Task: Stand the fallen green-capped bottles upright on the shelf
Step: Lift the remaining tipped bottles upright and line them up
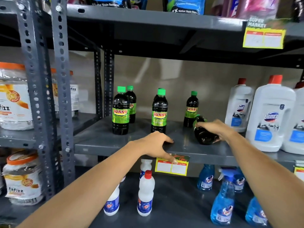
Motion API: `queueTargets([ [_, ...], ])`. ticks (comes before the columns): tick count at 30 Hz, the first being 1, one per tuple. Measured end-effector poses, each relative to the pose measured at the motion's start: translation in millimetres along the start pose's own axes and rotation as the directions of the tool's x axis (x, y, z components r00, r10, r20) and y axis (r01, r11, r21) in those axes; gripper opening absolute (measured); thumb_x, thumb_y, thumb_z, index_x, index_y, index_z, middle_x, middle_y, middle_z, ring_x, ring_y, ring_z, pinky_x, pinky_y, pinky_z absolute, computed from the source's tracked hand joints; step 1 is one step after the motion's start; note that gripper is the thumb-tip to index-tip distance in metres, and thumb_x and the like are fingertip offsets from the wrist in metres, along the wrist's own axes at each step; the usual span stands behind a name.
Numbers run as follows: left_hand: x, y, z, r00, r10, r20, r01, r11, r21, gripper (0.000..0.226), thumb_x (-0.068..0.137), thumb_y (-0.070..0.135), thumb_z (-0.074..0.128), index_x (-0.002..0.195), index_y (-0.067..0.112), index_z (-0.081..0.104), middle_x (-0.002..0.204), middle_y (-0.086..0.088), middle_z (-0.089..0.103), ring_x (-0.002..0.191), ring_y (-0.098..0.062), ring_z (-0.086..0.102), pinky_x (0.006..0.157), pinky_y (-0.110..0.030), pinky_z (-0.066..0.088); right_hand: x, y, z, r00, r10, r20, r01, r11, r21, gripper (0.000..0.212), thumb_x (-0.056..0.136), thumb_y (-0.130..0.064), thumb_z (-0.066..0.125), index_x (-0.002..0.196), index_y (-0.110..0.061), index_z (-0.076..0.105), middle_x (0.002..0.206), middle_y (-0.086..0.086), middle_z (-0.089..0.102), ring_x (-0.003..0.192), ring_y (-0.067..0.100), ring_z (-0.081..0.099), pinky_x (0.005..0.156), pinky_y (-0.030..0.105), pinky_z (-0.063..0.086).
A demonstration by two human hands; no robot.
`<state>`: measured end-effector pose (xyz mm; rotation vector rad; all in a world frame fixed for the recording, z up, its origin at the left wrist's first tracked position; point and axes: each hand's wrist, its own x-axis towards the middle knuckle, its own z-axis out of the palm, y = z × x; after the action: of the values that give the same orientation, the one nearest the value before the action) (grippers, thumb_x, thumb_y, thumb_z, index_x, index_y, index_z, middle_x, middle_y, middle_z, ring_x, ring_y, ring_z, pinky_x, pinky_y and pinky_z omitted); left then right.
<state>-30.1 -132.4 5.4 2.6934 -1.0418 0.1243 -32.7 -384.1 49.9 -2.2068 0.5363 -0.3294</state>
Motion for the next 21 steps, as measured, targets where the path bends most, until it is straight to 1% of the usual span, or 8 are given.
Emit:
queueTargets([
  [3, 3, -3, 2, 1.000, 0.010, -0.008, -0.011, 0.999, -0.039, 0.097, 0.067, 0.066, 0.076, 0.145, 0.018, 0.045, 0.151, 0.005, 0.044, 0.138, -0.014, 0.038, 0.112, -0.036, 0.033, 5, 8, 9, 0.964, -0.125, -0.235, 0.113, 0.991, -0.064, 0.069, 0.070, -0.061, 0.068, 0.109, -0.004, 0.062, 0.106, 0.018, 0.068, 0.101, 0.036, 0.064, 0.077, 0.032, 0.049],
  [5, 3, -6, 4, 1.000, 0.015, -0.010, -0.015, 0.998, -0.060, 0.097, 0.068, 0.066, 0.076, 0.146, 0.018, 0.045, 0.152, 0.007, 0.042, 0.139, -0.012, 0.036, 0.114, -0.037, 0.032, 9, 14, 17, 0.942, -0.189, -0.277, 0.202, 0.979, 0.017, 0.071, 0.068, -0.063, 0.069, 0.108, -0.005, 0.057, 0.106, 0.015, 0.067, 0.102, 0.035, 0.064, 0.082, 0.037, 0.051],
  [7, 4, -7, 6, 1.000, 0.022, -0.016, -0.023, 0.996, -0.089, 0.096, 0.070, 0.063, 0.077, 0.147, 0.017, 0.044, 0.153, 0.007, 0.040, 0.140, -0.010, 0.035, 0.114, -0.034, 0.031, 12, 20, 23, 0.929, -0.249, -0.273, 0.290, 0.949, 0.121, 0.065, 0.074, -0.051, 0.074, 0.110, -0.007, 0.043, 0.110, 0.012, 0.063, 0.100, 0.032, 0.062, 0.082, 0.039, 0.051],
  [10, 4, -8, 10, 0.999, 0.037, -0.025, -0.040, 0.992, -0.120, 0.092, 0.074, 0.057, 0.077, 0.148, 0.016, 0.042, 0.155, 0.007, 0.037, 0.141, -0.009, 0.033, 0.113, -0.028, 0.029, 13, 25, 29, 0.926, -0.312, -0.212, 0.357, 0.905, 0.229, 0.060, 0.080, -0.031, 0.076, 0.116, -0.008, 0.034, 0.110, 0.005, 0.055, 0.097, 0.022, 0.054, 0.080, 0.033, 0.044],
  [14, 5, -9, 12, 0.998, 0.052, -0.046, -0.057, 0.992, -0.117, 0.092, 0.074, 0.059, 0.076, 0.148, 0.017, 0.042, 0.155, 0.007, 0.037, 0.141, -0.009, 0.032, 0.115, -0.030, 0.029, 21, 30, 30, 0.937, -0.308, -0.167, 0.347, 0.879, 0.327, 0.064, 0.079, -0.028, 0.078, 0.124, -0.014, 0.034, 0.113, 0.002, 0.057, 0.103, 0.020, 0.056, 0.083, 0.032, 0.043],
  [17, 6, -10, 14, 0.997, 0.054, -0.046, -0.059, 0.993, -0.107, 0.095, 0.073, 0.064, 0.073, 0.149, 0.018, 0.040, 0.156, 0.009, 0.035, 0.142, -0.008, 0.031, 0.115, -0.033, 0.029, 28, 33, 30, 0.949, -0.292, -0.121, 0.316, 0.870, 0.378, 0.063, 0.079, -0.014, 0.075, 0.129, -0.015, 0.036, 0.118, 0.005, 0.060, 0.111, 0.023, 0.057, 0.090, 0.034, 0.043],
  [19, 7, -9, 14, 0.997, 0.055, -0.050, -0.060, 0.993, -0.099, 0.096, 0.073, 0.067, 0.071, 0.150, 0.019, 0.039, 0.156, 0.010, 0.034, 0.143, -0.008, 0.030, 0.115, -0.034, 0.029, 27, 32, 30, 0.945, -0.293, -0.145, 0.326, 0.871, 0.368, 0.066, 0.077, -0.012, 0.076, 0.130, -0.014, 0.037, 0.118, 0.005, 0.061, 0.111, 0.024, 0.058, 0.093, 0.035, 0.044],
  [21, 7, -9, 13, 0.998, 0.048, -0.049, -0.052, 0.994, -0.094, 0.096, 0.073, 0.067, 0.071, 0.150, 0.018, 0.039, 0.157, 0.010, 0.034, 0.143, -0.009, 0.030, 0.115, -0.034, 0.029, 26, 32, 29, 0.934, -0.293, -0.204, 0.347, 0.882, 0.319, 0.076, 0.072, -0.020, 0.083, 0.131, -0.012, 0.036, 0.115, -0.001, 0.058, 0.106, 0.019, 0.057, 0.091, 0.033, 0.045],
])
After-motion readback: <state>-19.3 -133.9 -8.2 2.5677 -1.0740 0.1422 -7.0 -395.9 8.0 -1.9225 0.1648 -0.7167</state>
